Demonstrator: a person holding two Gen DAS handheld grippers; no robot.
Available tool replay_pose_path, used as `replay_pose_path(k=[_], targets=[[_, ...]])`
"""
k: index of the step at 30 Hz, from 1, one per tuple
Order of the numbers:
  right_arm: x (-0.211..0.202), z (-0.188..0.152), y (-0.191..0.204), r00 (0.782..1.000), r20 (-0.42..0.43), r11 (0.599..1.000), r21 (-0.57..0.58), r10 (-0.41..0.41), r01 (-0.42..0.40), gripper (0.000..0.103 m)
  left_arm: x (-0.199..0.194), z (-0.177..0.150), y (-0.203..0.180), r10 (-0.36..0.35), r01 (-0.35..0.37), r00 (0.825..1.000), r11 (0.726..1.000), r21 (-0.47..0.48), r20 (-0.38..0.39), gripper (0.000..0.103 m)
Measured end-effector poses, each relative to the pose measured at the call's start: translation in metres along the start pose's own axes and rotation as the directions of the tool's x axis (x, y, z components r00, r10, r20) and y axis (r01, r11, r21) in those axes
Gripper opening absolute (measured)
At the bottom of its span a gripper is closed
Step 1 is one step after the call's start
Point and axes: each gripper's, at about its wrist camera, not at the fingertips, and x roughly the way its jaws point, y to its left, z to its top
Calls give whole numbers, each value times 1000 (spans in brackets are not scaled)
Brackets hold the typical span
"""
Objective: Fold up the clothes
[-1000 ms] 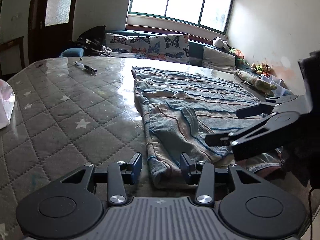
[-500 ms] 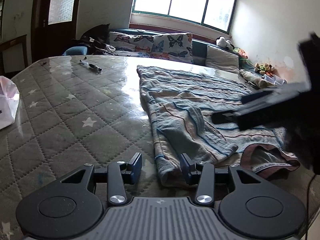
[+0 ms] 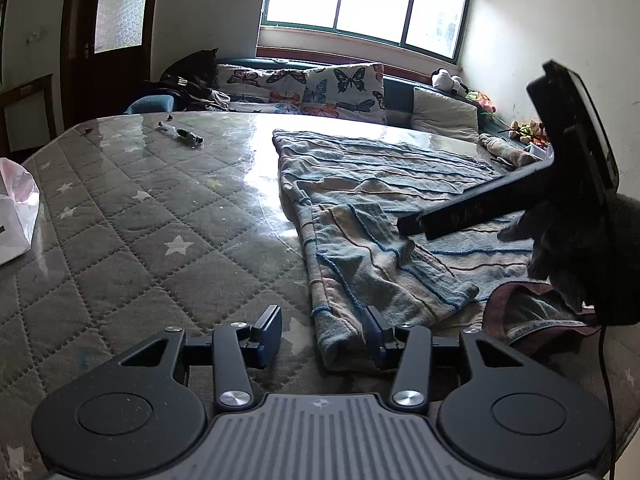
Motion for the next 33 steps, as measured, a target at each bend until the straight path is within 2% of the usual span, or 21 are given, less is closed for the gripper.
replay_pose_path(k=[6, 10, 13, 22, 29, 33], targets=[[6, 14, 14, 997, 39, 998, -18, 62, -62, 103, 1, 1, 0, 6, -6, 1000, 1000, -7, -5, 49], [28, 15, 19, 998, -27, 998, -28, 58, -59, 103, -1, 1, 1, 25, -25, 1000, 1000, -11, -7, 53], [17, 13, 14, 999, -16, 999, -18, 51, -51, 103, -3, 0, 3, 32, -32, 999, 999, -10, -6, 55], [-13, -18, 24, 996, -35, 987, -135, 85, -89, 103, -2, 0, 1, 52, -52, 999, 999, 7, -11, 57], [-38, -37, 11, 997, -23, 992, -105, 75, -77, 103, -1, 7, -3, 80, -80, 997, 997, 19, -17, 58], [-45, -49, -4, 998, -26, 996, -78, 50, -52, 103, -6, 7, -14, 73, -73, 997, 994, 83, -1, 58]])
